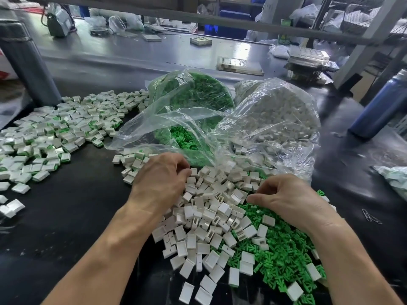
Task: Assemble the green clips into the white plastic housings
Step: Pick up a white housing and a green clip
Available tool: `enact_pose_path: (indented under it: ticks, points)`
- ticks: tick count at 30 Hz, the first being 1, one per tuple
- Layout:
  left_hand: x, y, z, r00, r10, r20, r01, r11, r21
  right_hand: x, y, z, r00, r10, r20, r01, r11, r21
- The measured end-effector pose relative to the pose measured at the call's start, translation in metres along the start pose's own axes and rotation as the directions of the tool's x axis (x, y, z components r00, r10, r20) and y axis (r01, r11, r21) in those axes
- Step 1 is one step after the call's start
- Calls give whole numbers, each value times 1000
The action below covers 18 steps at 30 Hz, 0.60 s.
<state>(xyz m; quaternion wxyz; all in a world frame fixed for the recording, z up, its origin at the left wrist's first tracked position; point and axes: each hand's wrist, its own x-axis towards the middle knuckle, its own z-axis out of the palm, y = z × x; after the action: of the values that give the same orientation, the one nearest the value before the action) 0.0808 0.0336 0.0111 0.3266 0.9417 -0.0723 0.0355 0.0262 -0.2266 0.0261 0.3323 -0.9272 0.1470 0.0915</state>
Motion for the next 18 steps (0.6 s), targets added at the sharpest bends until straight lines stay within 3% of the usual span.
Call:
enact_pose_path:
  ticks: [6,18]
  points:
    - [1,2,8,999,-32,42,28,996,90,2,-1,5,1000,-9,0,9,1000,-26]
    - [3,2,11,995,-69,77,70,998,-9,0,0,4,995,-100,-24,102,985,139]
